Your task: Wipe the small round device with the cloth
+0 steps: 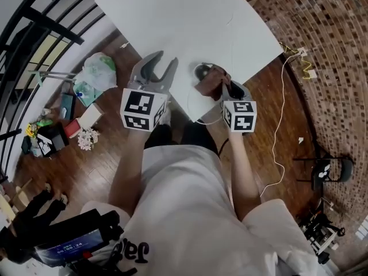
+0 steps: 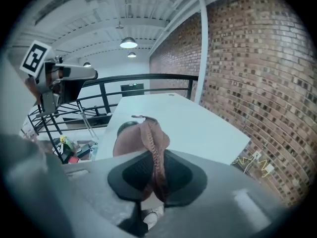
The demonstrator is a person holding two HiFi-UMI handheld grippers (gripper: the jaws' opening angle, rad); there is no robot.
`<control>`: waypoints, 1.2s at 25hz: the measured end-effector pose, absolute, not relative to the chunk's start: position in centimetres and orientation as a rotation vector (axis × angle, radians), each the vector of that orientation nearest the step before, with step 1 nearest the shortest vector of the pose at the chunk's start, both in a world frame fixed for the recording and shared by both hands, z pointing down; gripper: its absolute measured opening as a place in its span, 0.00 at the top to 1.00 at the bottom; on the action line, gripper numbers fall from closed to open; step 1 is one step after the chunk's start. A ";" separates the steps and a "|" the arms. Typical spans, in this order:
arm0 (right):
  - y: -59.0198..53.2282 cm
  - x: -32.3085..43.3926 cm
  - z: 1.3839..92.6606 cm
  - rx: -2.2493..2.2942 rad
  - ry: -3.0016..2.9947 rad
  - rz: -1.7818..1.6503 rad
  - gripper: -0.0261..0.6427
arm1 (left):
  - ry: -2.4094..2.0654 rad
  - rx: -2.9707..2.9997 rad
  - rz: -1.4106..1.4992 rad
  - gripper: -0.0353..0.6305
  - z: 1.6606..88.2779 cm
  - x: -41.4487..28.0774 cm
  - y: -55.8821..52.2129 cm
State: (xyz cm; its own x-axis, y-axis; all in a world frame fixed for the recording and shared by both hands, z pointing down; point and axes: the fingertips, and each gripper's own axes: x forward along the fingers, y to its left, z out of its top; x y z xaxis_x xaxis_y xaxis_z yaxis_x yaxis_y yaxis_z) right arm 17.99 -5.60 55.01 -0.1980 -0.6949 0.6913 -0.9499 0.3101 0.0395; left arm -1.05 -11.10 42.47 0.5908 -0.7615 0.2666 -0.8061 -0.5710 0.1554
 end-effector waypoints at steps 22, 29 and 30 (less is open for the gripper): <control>-1.1 14.1 38.3 1.466 -2.492 0.463 0.89 | -1.409 2.628 0.163 0.69 33.5 1.0 -1.9; 9.0 10.6 36.0 1.749 -2.461 0.461 0.89 | -1.230 2.751 0.075 0.69 32.7 -3.3 5.6; 11.0 9.3 36.0 1.787 -2.442 0.469 0.89 | -1.201 2.761 0.070 0.69 32.6 -4.6 7.2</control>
State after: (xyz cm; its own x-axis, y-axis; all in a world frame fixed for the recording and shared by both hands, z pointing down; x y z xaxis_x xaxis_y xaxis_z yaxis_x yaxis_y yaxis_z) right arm 9.34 10.97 36.00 -0.3170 -0.9171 0.2419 -0.9414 0.2732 -0.1979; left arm -4.59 7.17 32.65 0.6820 -0.7253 0.0943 -0.7313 -0.6746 0.1001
